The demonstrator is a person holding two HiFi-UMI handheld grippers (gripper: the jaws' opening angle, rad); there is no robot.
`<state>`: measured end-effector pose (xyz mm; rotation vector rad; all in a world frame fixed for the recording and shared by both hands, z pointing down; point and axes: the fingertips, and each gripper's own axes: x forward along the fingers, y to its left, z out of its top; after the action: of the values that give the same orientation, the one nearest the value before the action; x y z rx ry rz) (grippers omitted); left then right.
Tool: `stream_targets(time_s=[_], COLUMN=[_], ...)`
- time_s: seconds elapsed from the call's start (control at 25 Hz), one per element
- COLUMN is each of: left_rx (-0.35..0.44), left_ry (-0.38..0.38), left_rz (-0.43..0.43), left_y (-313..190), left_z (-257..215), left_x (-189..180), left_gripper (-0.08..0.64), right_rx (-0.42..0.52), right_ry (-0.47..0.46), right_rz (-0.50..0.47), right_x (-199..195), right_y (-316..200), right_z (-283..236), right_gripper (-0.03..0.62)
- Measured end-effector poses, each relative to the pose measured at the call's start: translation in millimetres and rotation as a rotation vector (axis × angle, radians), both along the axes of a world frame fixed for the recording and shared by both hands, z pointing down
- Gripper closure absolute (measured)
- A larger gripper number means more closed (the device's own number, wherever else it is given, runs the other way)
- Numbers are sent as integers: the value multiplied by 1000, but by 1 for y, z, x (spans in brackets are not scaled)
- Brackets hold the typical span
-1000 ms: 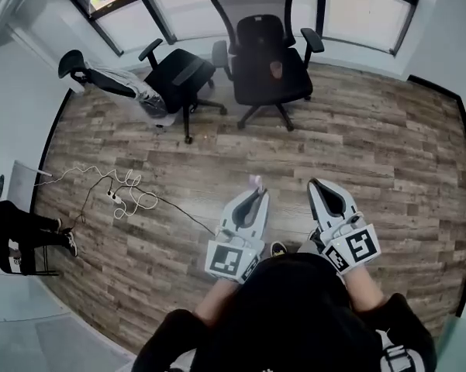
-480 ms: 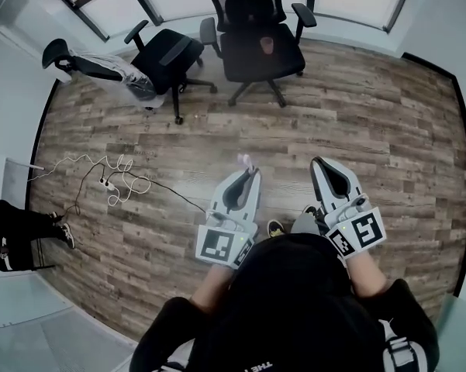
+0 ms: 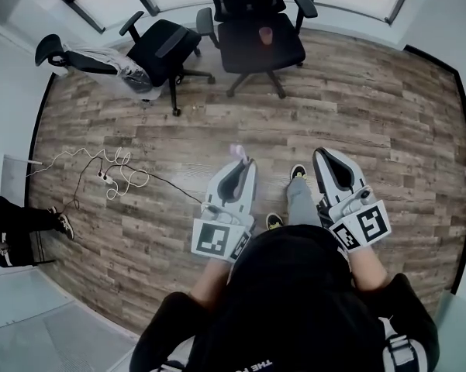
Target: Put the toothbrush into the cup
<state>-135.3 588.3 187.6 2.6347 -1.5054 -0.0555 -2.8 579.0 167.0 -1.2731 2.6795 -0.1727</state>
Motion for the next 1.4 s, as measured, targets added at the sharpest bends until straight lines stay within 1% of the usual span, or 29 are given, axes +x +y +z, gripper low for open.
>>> stream_targets(time_s=[0.16, 0.4, 0.64, 0.8, 0.96, 1.24, 1.4], left_rx=[2, 1, 3, 1, -18, -34, -37], left_ry=[-5, -20, -32, -45, -40, -56, -69], left_rz=[-12, -9, 4, -13, -26, -35, -41], left_y=[-25, -80, -149, -189, -226, -282, -302], left_z=[2, 0, -8, -9, -7, -3, -1], left_x=[3, 17, 42, 55, 67, 99, 115], left_gripper=[512, 512, 512, 512, 512, 512, 512], right_rx=[13, 23, 11, 21, 14, -4, -12], right_ry=[2, -2, -9, -13, -11, -29, -35], right_rz=[-23, -36, -42, -53, -61, -71, -91], right_x=[1, 11, 32, 48, 63, 96, 108], right_y=[-26, -83, -150, -190, -227, -285, -307], right_z=[2, 2, 1, -2, -1, 6, 13], right_gripper=[572, 572, 572, 572, 572, 572, 572])
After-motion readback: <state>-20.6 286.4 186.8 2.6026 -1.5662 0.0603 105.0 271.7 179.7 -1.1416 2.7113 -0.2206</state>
